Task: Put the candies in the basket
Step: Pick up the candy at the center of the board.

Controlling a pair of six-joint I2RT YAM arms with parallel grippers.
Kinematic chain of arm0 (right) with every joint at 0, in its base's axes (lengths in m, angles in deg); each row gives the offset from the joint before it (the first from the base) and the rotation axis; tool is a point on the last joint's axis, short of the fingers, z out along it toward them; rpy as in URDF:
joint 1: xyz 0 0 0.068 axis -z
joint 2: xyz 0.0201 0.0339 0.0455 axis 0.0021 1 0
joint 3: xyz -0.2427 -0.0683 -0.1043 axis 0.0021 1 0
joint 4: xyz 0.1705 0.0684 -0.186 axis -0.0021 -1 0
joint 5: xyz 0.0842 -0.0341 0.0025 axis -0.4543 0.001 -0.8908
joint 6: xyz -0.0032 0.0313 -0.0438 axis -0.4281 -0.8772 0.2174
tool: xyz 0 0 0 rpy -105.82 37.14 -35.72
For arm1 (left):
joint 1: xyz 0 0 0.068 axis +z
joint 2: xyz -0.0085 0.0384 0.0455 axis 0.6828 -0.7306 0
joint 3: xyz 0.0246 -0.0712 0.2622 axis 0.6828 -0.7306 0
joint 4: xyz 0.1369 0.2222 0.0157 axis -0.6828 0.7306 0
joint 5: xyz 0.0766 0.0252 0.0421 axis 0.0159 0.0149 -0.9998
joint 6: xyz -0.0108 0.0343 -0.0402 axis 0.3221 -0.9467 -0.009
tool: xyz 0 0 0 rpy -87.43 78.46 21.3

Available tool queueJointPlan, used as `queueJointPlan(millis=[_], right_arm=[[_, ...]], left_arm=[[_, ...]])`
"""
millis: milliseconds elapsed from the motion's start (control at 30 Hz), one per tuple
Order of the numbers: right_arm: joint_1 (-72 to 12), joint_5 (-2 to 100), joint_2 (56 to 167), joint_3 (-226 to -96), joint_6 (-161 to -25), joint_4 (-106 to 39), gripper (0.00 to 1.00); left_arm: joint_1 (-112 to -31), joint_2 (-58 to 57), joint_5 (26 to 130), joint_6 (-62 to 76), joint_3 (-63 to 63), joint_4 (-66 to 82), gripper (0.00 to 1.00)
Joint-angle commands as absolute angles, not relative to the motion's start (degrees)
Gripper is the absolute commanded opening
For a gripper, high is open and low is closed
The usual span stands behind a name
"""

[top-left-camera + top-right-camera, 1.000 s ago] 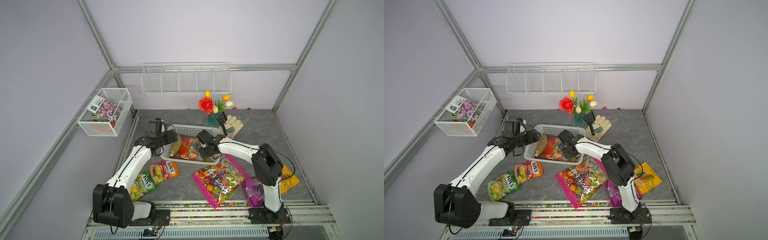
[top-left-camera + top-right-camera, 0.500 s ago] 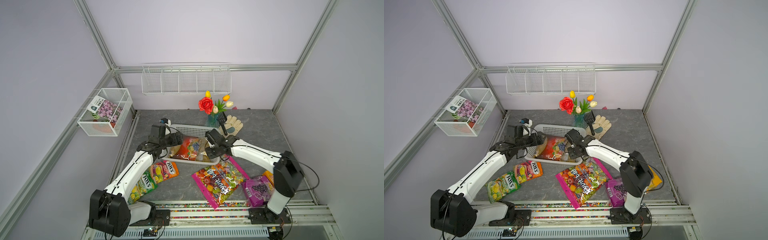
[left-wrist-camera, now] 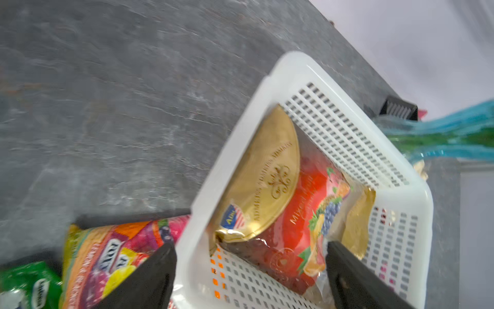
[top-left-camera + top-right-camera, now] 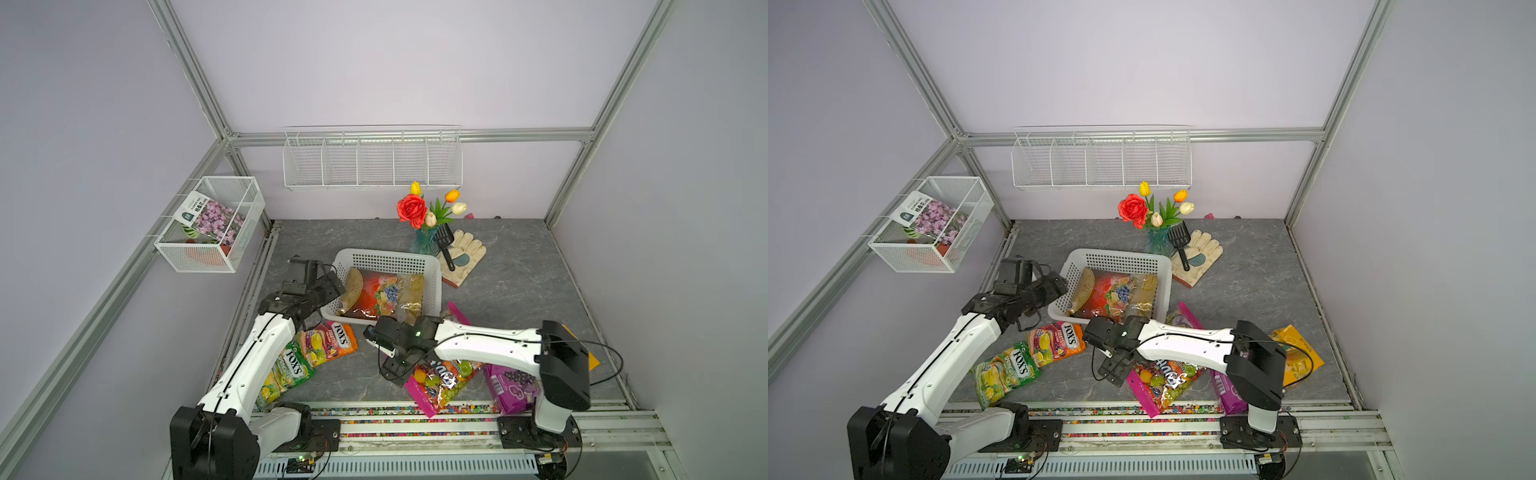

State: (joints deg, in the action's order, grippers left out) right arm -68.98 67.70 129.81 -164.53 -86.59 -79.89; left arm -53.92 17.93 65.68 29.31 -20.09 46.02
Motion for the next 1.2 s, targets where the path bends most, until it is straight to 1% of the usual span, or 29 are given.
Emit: queueJointPlan(millis=[0,67,133,333,367,467,500,567,633,667,733,833,933,1033,1167], right_arm=[[-69.1,70.7,134.0,-168.5,-87.7,-83.1,0.87],[-69.1,73.8,137.0,-169.8,-88.6,-84.6,0.84],[-69.1,76.0,138.9,-168.7,-89.0,-83.7,0.77],[-69.1,78.1,140.2,-167.9,-89.8,-82.6,0.66],[-69.1,77.9,140.4,-167.9,-89.7,-82.6,0.63],[-69.1,77.9,141.0,-167.9,-89.5,-82.6,0.48],[-69.2,78.2,141.0,-167.6,-89.5,-82.4,0.41],[-69.1,78.7,140.4,-166.9,-89.8,-82.3,0.21],[-69.2,79.6,138.9,-165.7,-90.1,-81.6,0.06],[-69.3,79.9,138.2,-165.1,-90.2,-81.3,0.01],[-69.3,80.4,136.7,-164.6,-90.8,-81.7,0.00],[-69.4,82.2,133.2,-164.0,-91.8,-83.0,0.00],[-69.1,85.1,128.6,-165.4,-95.1,-87.0,0.00],[-68.5,83.1,122.8,-166.1,-96.7,-90.0,0.00],[-66.4,83.0,115.1,-167.1,-102.5,-94.9,0.00]], left_arm=[[-52.6,19.7,62.4,33.7,-20.5,48.5,0.90],[-52.6,19.4,61.5,33.8,-19.9,49.1,0.90],[-52.6,19.1,61.0,34.0,-19.6,49.3,0.90],[-52.6,19.5,59.1,33.8,-19.4,50.2,0.90],[-52.6,19.6,58.9,33.9,-19.5,50.2,0.90],[-52.6,20.2,58.7,34.1,-20.1,50.0,0.90],[-52.6,20.3,58.7,34.1,-20.3,49.8,0.90],[-52.6,20.5,58.7,34.3,-20.5,49.8,0.90],[-52.6,20.6,59.0,34.1,-20.7,49.6,0.89],[-52.6,20.6,59.3,34.0,-20.8,49.6,0.89],[-52.6,20.3,60.7,32.6,-20.5,49.2,0.89],[-52.6,19.6,65.7,28.0,-19.5,47.4,0.89],[-53.0,18.5,69.1,26.4,-17.8,46.5,0.88],[-54.3,17.5,69.7,25.0,-16.0,45.8,0.89],[-55.7,15.6,70.0,23.6,-12.6,46.3,0.88]])
